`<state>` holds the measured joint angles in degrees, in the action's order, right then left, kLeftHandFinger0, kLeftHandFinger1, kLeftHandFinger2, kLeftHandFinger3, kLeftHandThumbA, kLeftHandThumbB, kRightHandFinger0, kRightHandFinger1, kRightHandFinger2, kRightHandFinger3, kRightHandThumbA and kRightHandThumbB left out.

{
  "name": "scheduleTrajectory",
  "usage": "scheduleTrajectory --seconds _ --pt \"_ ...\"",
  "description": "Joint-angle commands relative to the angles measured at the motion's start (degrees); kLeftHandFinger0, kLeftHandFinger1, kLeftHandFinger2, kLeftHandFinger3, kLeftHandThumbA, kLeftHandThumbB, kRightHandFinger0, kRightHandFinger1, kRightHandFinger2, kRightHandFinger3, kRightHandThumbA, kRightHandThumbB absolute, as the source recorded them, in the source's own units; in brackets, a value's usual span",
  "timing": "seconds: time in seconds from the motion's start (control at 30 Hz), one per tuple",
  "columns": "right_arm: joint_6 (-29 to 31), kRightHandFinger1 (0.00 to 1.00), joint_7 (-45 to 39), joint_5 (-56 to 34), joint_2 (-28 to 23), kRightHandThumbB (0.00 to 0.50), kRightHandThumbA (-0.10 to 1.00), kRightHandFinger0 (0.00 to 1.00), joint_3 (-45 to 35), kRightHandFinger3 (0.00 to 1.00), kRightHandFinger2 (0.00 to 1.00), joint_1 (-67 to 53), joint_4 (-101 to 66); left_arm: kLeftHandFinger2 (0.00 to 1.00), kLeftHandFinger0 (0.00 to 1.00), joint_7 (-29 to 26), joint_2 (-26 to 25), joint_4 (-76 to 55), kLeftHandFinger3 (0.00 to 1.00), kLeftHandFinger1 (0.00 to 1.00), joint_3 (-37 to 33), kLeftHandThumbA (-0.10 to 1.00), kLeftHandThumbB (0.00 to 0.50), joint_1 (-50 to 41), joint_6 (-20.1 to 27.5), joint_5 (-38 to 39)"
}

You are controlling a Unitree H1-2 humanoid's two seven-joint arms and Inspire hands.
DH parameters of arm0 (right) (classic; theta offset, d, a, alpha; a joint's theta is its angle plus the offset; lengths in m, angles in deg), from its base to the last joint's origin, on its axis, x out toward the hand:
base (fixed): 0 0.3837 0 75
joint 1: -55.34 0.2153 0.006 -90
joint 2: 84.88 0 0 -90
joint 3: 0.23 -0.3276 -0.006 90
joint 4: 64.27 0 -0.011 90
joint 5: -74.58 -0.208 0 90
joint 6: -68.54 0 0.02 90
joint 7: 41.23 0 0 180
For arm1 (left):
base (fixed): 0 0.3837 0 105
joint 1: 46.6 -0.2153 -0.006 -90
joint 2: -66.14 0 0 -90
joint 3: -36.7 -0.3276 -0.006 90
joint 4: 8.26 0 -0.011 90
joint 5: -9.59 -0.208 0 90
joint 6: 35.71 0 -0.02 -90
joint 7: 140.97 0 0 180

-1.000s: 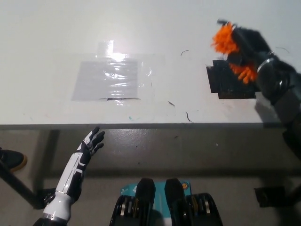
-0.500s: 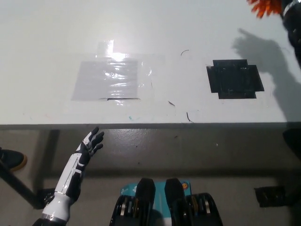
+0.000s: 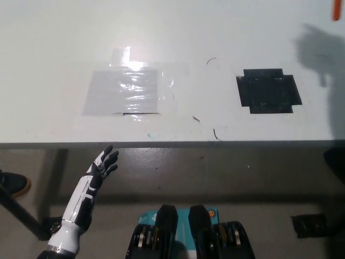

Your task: The robot uses it right hand to pick up an extended orange duster kept in the middle of the desk and presses its handle against the desk to collapse it

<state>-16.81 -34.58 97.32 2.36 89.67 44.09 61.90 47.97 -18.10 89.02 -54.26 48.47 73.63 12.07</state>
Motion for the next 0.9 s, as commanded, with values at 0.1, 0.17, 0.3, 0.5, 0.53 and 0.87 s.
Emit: scheduleTrajectory --seconds 0.1,0.17,0.3,0.5,0.53,0.87 --pt "12.4 0.19 18.5 -3.7 4.2 0.115 -0.1 0.0 -5.6 0.71 0.6 4.9 12.0 1.0 1.0 0.4 -0.4 -1.6 1.0 1.0 0.3 1.0 0.067 0.3 2.3 0.7" --pt "13.0 0.18 18.8 -3.4 4.3 0.114 -0.1 0.0 -5.9 0.71 0.6 5.1 12.7 1.0 1.0 0.4 -0.4 -1.6 1.0 1.0 0.3 1.0 0.066 0.3 2.3 0.7" --pt "17.4 0.07 25.0 -4.4 6.4 0.106 -0.1 0.0 -7.8 0.7 0.53 4.5 18.2 1.0 1.0 0.6 -0.7 -2.2 1.0 1.0 0.3 1.0 0.058 -0.1 2.2 0.9" --pt "22.3 0.01 29.5 -5.4 7.6 0.082 -0.1 0.0 -8.5 0.66 0.48 4.4 22.8 1.0 1.0 0.6 -0.4 -2.1 1.0 1.0 0.3 1.0 0.054 -0.3 2.4 1.2" --pt "22.3 0.0 29.7 -5.8 7.9 0.079 -0.1 0.0 -8.6 0.66 0.47 4.2 23.0 1.0 1.0 0.6 -0.4 -2.1 1.0 1.0 0.2 1.0 0.054 -0.4 2.6 1.1" --pt "22.3 0.0 30.6 -9.8 8.7 0.072 -0.1 0.0 -7.2 0.67 0.47 2.5 23.4 1.0 1.0 0.7 -0.5 -2.0 1.0 1.0 0.2 1.0 0.069 -0.2 2.9 1.2"
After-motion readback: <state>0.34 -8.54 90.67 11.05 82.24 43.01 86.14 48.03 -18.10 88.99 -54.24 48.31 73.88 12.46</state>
